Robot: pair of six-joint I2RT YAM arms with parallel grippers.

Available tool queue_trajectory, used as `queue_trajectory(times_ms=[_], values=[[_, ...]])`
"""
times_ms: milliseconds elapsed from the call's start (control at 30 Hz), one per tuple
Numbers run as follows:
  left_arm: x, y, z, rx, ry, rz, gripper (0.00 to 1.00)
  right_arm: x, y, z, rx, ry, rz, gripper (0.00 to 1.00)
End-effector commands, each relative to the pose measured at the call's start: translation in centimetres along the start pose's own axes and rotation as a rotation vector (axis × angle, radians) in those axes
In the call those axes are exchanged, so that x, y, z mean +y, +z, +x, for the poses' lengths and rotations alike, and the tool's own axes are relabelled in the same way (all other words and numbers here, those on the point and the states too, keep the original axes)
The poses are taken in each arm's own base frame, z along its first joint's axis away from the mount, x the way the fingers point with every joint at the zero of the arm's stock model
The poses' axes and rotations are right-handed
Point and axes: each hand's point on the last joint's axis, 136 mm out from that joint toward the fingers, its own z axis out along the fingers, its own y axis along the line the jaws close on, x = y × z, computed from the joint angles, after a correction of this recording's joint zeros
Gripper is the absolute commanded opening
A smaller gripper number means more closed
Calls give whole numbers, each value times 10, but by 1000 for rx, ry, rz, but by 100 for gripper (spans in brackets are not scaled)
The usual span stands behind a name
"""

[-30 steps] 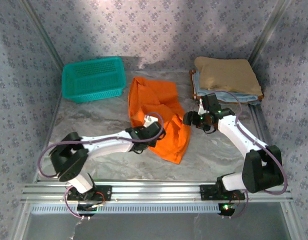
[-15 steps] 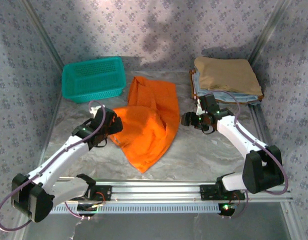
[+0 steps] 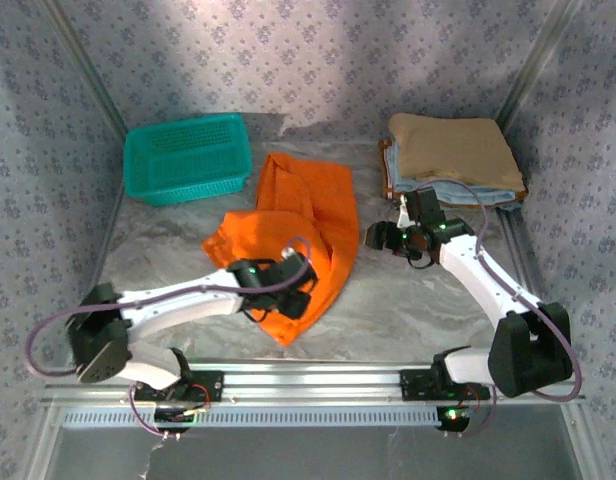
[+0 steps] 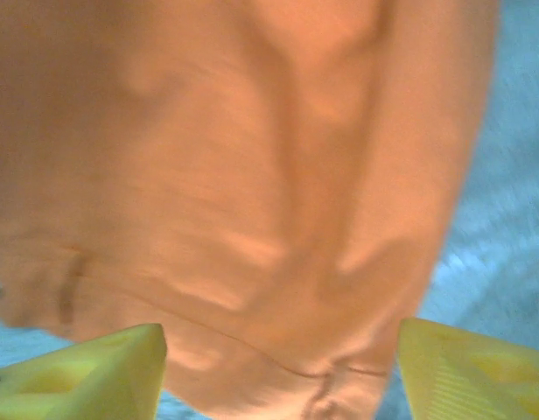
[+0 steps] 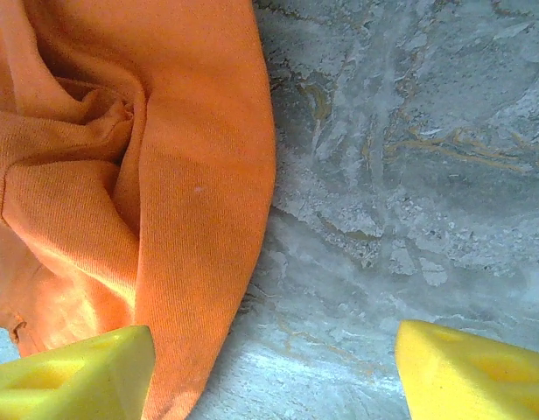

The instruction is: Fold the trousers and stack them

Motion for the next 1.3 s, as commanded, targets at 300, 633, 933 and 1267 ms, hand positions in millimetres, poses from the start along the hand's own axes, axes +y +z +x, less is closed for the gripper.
queue_trajectory(times_ms=[300, 633, 933, 1267], values=[[-37, 58, 25, 131, 137, -65, 54, -15, -14, 11, -10, 13, 24, 75], [-21, 38, -14, 34, 146, -135, 0, -13, -19, 7, -23, 8, 14, 75], [-19, -62, -122, -244, -84, 231, 0, -12, -20, -1, -40, 15, 6, 75], [-12, -206, -223, -510, -256, 569, 0, -13, -33, -28, -106, 53, -4, 75]])
